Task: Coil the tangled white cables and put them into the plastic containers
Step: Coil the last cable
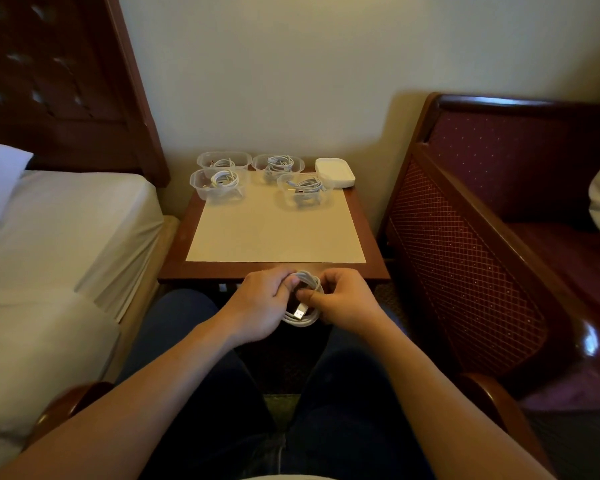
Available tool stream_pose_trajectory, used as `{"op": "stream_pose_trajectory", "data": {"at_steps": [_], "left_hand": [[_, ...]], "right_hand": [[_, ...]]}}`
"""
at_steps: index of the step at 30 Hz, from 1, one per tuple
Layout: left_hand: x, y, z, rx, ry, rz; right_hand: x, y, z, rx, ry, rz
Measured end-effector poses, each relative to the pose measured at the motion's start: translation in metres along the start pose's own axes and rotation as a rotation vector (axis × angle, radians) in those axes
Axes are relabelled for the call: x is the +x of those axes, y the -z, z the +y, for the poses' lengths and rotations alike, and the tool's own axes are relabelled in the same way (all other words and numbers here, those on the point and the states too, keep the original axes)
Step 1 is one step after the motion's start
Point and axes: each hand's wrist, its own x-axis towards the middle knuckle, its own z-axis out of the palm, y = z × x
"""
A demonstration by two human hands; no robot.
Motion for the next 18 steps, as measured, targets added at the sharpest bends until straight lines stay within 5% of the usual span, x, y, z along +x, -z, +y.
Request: {"op": "stream_pose_trajectory", "data": {"at_steps": [5, 18], "left_hand": [[0.006, 0.004, 0.004, -0.039, 0.025, -0.031], [0.002, 0.003, 0.002, -0.031, 0.101, -0.055]], "right_hand": [[0.005, 0.008, -0.010, -0.278, 0.054, 0.073], [0.002, -0.008, -0.011, -0.403, 0.062, 0.215]]}}
